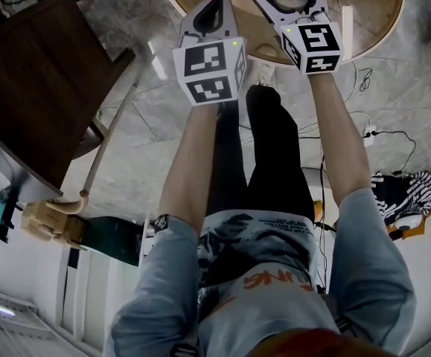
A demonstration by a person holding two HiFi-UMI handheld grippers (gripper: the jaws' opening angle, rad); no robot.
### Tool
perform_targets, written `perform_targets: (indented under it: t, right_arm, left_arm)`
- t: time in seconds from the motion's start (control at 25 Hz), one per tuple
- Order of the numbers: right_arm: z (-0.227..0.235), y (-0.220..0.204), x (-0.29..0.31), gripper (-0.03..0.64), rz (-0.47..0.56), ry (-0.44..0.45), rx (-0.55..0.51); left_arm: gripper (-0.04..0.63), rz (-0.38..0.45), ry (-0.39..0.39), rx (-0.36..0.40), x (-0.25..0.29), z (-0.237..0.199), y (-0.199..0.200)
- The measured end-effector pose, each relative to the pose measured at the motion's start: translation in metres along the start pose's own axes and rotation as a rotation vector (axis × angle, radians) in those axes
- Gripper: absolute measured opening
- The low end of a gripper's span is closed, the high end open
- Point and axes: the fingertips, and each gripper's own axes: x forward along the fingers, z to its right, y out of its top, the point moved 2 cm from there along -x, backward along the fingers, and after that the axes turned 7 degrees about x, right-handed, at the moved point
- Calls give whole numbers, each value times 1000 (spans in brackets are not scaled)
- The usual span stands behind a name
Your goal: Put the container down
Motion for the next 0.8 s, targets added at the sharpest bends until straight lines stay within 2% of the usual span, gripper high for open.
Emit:
perform_targets:
  t: [0.16, 0.48, 0.8]
  right_arm:
    - [8, 6, 14, 359, 15, 11, 2]
    - [7, 19, 39, 359, 25, 34, -26]
    - [7, 15, 34, 364, 23, 66, -51]
  left_arm:
    - [25, -2, 19, 11, 13, -11, 5]
    - [26, -7, 30, -23, 24, -23, 6]
    - [25, -48, 14, -46, 20, -17, -11]
